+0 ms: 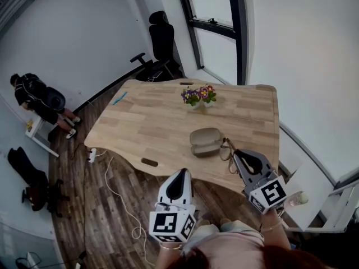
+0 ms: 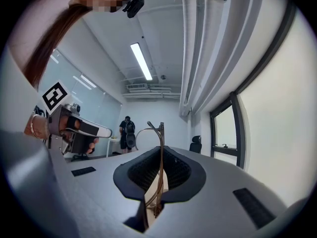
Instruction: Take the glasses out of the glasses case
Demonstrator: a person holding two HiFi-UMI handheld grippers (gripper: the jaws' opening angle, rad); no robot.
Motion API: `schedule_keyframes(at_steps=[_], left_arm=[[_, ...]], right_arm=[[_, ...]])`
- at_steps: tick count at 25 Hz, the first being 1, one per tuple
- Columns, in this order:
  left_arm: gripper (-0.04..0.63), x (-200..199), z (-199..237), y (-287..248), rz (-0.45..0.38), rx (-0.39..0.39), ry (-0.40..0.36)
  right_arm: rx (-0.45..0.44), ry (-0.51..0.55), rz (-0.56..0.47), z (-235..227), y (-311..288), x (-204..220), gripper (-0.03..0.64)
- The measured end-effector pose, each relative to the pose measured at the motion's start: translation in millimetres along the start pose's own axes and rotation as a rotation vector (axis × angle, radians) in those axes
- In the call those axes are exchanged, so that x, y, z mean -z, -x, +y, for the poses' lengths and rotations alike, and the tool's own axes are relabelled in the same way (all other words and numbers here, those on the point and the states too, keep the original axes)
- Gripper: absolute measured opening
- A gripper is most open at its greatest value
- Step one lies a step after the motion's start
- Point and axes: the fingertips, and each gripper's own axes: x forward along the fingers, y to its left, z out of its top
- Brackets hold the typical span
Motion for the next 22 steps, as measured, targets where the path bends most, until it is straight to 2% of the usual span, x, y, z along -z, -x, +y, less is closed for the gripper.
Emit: schedule_keyframes(at_steps=[10,22], left_arm=[[0.0,-15,18,7,-0.012,0.05,0.016],[0.0,-15,34,5,-0.007,0.096,0.027]], right_arm=[[0.053,0.029,0.019,18,-5,-12,0.014],[0.088,0.012,0.023,28,-10,-17,0.014]])
